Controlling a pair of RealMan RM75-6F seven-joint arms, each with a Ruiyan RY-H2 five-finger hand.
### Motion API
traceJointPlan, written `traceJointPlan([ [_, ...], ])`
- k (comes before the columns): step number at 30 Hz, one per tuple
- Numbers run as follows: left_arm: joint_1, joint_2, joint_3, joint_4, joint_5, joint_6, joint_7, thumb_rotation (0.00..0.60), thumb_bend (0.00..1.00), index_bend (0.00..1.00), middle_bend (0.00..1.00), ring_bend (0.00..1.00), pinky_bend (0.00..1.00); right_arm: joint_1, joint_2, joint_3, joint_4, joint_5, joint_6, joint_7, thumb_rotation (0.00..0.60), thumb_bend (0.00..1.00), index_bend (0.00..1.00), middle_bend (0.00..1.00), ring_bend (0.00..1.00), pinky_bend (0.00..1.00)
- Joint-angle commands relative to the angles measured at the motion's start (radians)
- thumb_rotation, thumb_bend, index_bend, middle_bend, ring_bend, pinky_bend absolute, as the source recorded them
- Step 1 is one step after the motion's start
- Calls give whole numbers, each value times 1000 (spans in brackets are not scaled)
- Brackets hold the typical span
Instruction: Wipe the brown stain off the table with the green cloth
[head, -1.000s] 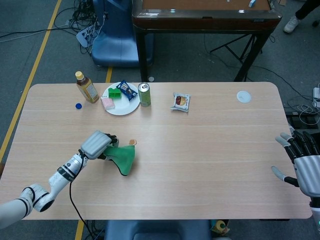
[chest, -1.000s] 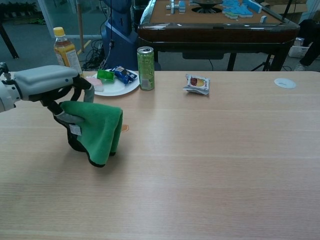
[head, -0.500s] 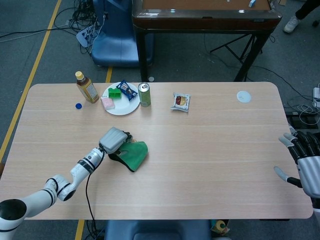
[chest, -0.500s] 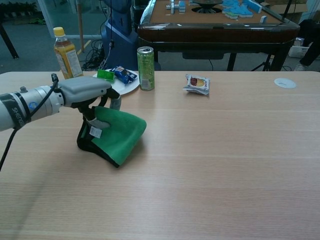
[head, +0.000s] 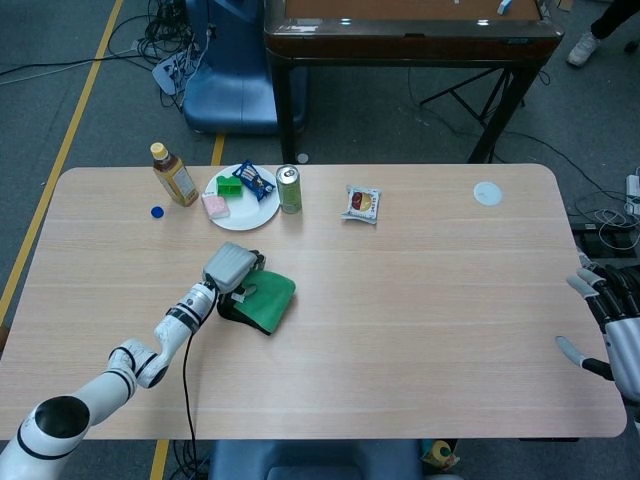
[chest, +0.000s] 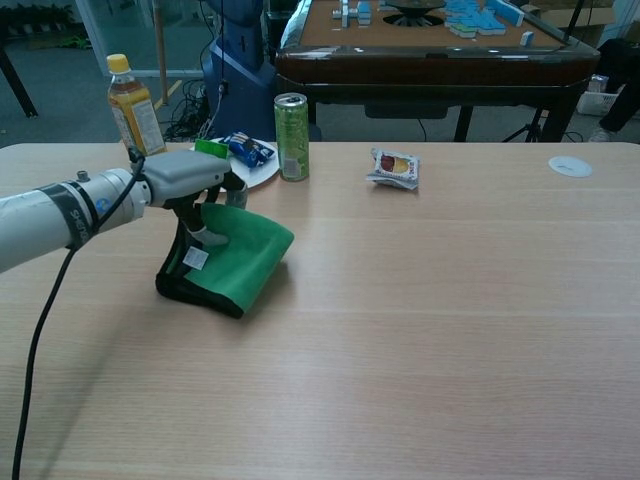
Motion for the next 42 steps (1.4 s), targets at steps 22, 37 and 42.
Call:
traceJointPlan([
  [22, -38, -124, -5, 124, -48, -57, 11, 600, 224, 366, 341, 439, 690, -6, 2, 1, -10, 5, -4, -13, 600, 265, 207, 211, 88, 21],
  [37, -18, -40, 76, -154, 36, 16, 38, 600, 224, 383, 339, 434, 679, -9, -2, 0, -4, 3, -3, -10, 600, 266, 206, 212, 88, 22],
  [42, -1, 25, 94, -258, 42, 22, 80, 600, 224, 409, 358, 436, 679, -7, -4, 1, -3, 1, -6, -8, 600, 266, 207, 212, 88, 21],
])
